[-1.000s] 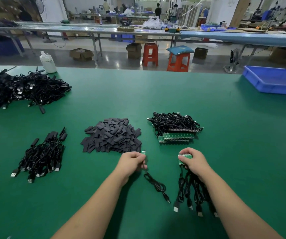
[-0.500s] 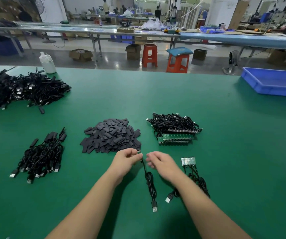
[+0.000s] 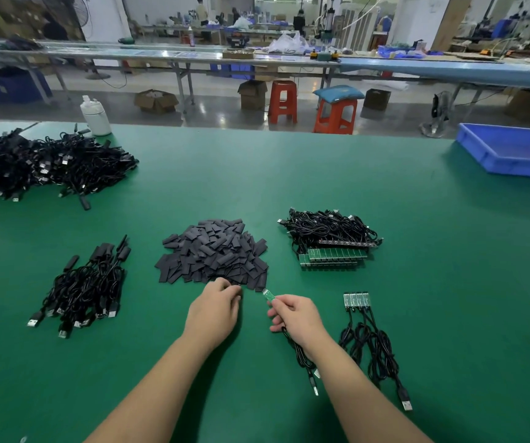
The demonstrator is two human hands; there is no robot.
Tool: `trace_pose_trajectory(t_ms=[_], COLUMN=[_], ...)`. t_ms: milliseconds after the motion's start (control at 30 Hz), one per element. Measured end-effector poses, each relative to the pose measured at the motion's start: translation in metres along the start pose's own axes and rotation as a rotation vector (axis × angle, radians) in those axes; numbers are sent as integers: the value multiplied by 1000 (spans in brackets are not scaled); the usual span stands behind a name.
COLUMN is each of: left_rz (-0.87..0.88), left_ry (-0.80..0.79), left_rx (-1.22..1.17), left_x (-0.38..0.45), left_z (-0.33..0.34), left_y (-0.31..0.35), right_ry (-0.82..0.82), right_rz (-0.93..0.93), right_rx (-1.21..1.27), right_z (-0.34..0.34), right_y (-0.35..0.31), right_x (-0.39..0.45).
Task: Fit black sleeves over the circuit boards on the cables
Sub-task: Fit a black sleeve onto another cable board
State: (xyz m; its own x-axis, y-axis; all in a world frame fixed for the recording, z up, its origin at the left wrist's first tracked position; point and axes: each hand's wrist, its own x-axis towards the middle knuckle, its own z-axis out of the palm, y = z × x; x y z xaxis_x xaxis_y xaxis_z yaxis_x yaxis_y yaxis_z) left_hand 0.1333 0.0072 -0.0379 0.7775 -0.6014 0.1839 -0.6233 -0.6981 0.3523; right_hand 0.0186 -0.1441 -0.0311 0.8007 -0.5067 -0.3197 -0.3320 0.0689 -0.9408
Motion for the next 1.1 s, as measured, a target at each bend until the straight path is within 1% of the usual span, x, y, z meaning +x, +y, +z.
trace_pose_trajectory(t_ms=[133,267,367,467,667,733,800,900,1033,1100], left_rz=[159,241,281,249,42,-24,-75,-77,-72,-33], left_ry=[-50,-65,-98,-100,-120,-123,-159,-212,-212,-211], left_rx=[141,230,221,169,-6,-83,-144,-187,-337,-343], left_x=[-4,-1,2,3,4,4,5,6,2,1], left_z=[5,3,2,-1,-3,-3,-6,-12,-18,-19], left_y=[-11,-10,-12,-18,-22,-24,-23,-17,-8,-6], right_ry=[-60,-85,-81,-85,-107,-120,-128,-149,-175,-185], right_rz=[-21,-44,-53,-48,-36,-33,-23,-4,15,21], right_rx=[12,-32,-79,-100,-123,-84,-33,-4,50,80], right_z=[-5,-8,-5,-5,-7,-6,-6,-9,-13,-14], right_y=[1,5,8,8,4,4,5,5,3,1], right_x=[1,0,1,0,-3,-3,-5,-5,-4,-4])
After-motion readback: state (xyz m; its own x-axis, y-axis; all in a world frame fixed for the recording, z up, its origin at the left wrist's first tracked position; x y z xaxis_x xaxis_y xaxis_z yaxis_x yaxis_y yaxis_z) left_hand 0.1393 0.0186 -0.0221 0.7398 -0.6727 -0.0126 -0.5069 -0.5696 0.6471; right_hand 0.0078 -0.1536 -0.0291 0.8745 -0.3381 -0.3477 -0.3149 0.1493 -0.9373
